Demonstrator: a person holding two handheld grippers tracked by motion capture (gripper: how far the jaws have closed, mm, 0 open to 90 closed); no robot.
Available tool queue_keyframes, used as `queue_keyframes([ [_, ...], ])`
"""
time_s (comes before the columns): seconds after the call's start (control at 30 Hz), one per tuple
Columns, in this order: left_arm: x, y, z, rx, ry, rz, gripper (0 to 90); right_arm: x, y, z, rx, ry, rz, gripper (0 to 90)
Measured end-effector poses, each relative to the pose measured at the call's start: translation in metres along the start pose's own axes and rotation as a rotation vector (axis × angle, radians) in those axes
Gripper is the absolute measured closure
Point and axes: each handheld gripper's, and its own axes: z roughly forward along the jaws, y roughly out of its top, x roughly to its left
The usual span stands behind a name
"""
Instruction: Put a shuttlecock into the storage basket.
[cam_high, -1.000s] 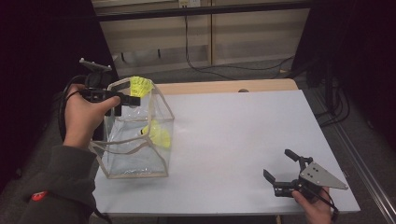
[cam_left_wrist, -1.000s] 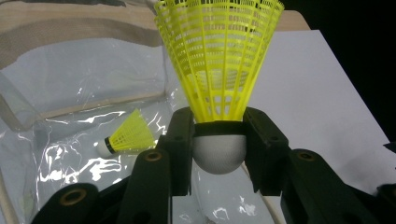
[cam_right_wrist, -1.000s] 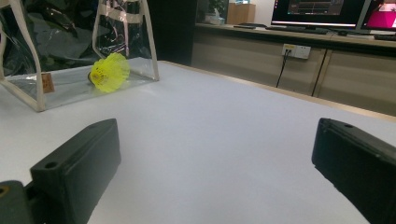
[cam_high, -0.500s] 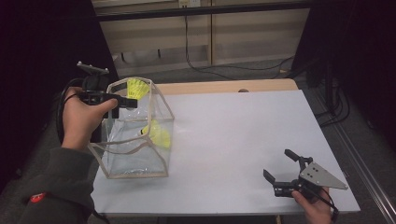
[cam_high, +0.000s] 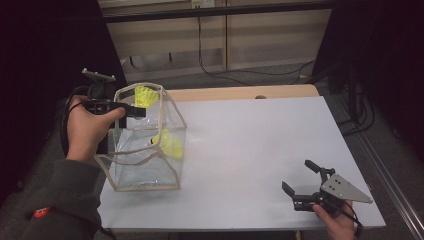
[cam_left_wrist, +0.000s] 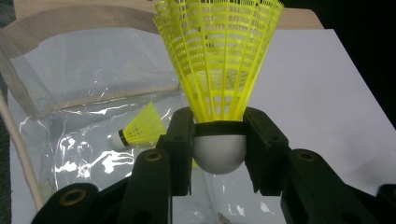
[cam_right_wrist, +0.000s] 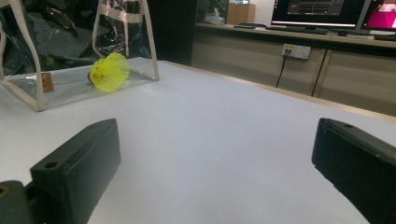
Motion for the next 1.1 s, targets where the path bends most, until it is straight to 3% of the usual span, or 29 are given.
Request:
queue_keyframes([
  [1.1,0.0072,-0.0068,0.0048,0.019,0.011,-0.004,64.7,0.0002,0.0004,-0.0001,-0.003,-0.001,0.004,1.2],
])
